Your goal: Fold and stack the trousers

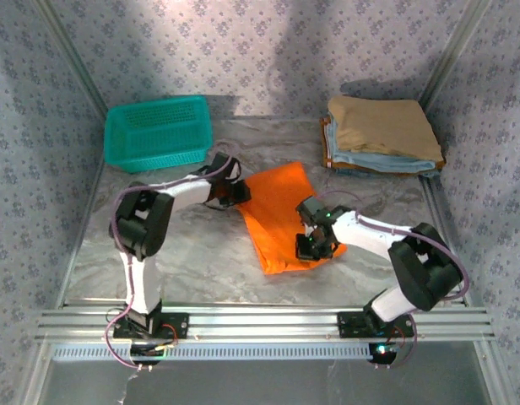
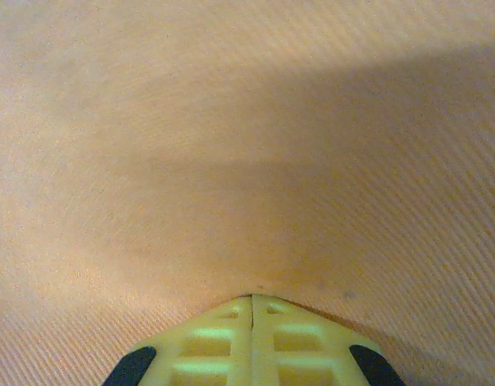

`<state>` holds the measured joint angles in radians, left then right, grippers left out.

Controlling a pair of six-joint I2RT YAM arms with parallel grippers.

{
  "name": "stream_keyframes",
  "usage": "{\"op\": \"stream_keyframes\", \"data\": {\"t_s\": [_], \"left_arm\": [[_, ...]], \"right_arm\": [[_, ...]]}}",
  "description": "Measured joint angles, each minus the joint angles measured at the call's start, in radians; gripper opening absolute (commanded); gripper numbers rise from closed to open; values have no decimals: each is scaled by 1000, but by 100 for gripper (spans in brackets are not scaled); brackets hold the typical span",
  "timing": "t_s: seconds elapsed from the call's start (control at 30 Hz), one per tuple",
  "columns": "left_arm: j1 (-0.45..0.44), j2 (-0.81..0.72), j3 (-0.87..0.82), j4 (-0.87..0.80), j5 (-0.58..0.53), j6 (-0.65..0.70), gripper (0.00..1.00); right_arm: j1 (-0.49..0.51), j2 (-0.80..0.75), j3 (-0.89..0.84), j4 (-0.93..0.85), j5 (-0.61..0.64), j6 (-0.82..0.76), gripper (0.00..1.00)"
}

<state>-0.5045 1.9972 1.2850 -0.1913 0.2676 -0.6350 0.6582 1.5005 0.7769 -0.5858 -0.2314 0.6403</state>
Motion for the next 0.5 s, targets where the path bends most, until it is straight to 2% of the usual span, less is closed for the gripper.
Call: {"op": "stream_keyframes", "data": {"t_s": [0.1, 0.17, 0.2, 0.3, 0.37, 0.5], "left_arm": [[-21, 89, 136, -44, 16, 26, 19], [-27, 132, 205, -69, 23, 44, 24], [-28, 148, 236, -88, 25, 55, 30], [-21, 155, 288, -142, 23, 98, 60], [-13, 120, 288, -185, -1, 127, 68], [0, -117, 170, -290, -107, 168, 68]], "right_arm": [[50, 1, -2, 16, -29, 26, 0], [60, 16, 2, 33, -58, 36, 0], [62, 31, 14, 35, -76, 42, 0], [71, 83, 58, 39, -122, 51, 0], [79, 108, 80, 50, -146, 55, 0], [82, 133, 110, 66, -166, 72, 0]]}}
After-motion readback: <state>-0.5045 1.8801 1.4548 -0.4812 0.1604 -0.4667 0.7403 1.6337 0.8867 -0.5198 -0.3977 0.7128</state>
